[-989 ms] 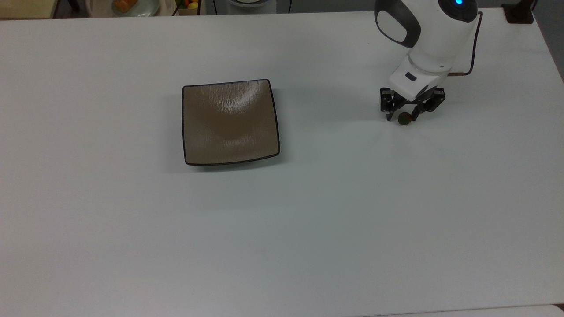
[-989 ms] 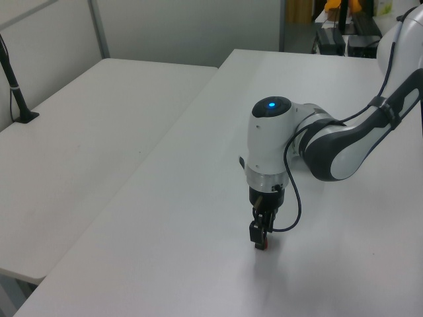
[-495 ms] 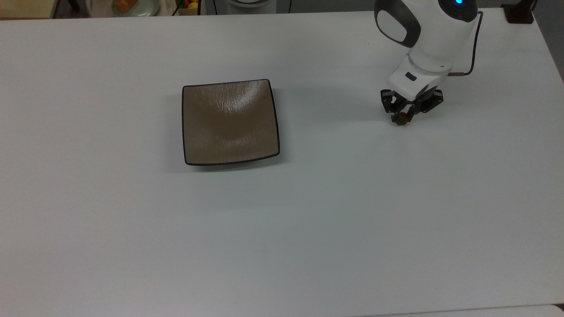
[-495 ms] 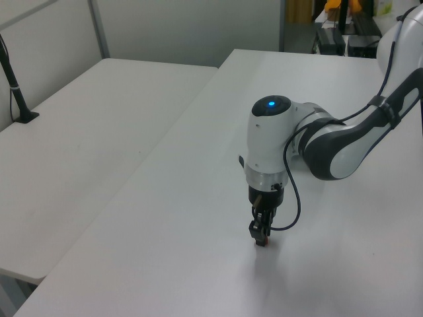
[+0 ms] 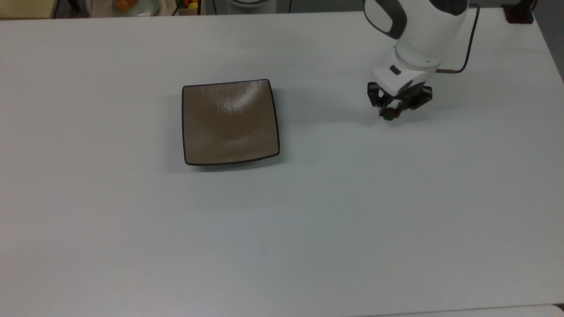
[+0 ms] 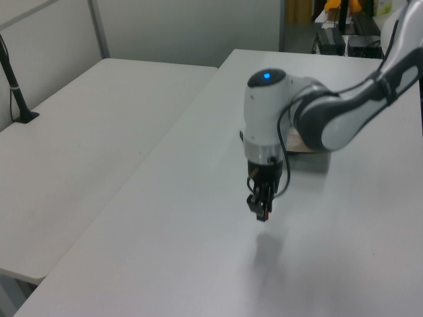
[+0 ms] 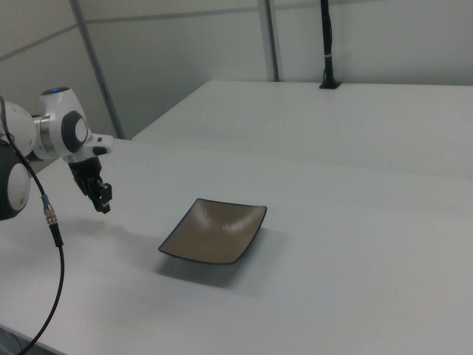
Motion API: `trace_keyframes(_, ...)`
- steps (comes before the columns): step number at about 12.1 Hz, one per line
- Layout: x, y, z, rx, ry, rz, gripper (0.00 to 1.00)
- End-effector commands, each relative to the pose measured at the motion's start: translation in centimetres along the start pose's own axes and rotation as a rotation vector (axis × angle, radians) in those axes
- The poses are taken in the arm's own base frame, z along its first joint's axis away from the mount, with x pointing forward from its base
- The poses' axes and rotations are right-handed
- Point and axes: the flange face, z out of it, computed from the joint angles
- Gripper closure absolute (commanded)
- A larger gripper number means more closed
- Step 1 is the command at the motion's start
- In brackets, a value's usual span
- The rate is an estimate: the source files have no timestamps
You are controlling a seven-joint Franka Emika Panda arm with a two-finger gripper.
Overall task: Strawberries on a ceramic plate
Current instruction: 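Lift the held strawberry and carry it over the brown plate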
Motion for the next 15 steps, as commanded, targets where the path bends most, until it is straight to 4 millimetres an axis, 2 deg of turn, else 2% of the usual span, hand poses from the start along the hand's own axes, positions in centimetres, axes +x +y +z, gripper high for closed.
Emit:
trace_keyframes(1, 0.0, 4.1, -5.1, 0.051, -0.126, -0.018, 0.8)
trace_keyframes(4, 1.0, 8.8, -8.7, 0.121, -0.228, -0.035, 0.8)
trace_keyframes(6, 2.5, 14.1, -10.1, 0.172, -0.331, -0.054, 0.8)
trace_keyframes(8, 3.4, 17.7, -11.2, 0.22, -0.352, -0.06, 0.8)
trace_keyframes(11, 5.1, 24.4, -11.7, 0.296, -0.378, -0.02, 0.8)
trace_keyframes(12, 5.8, 27.5, -11.5, 0.319, -0.386, 0.015, 0.8)
trace_keyframes(15, 6.6, 32.5, -10.9, 0.351, -0.396, 0.088, 0.8)
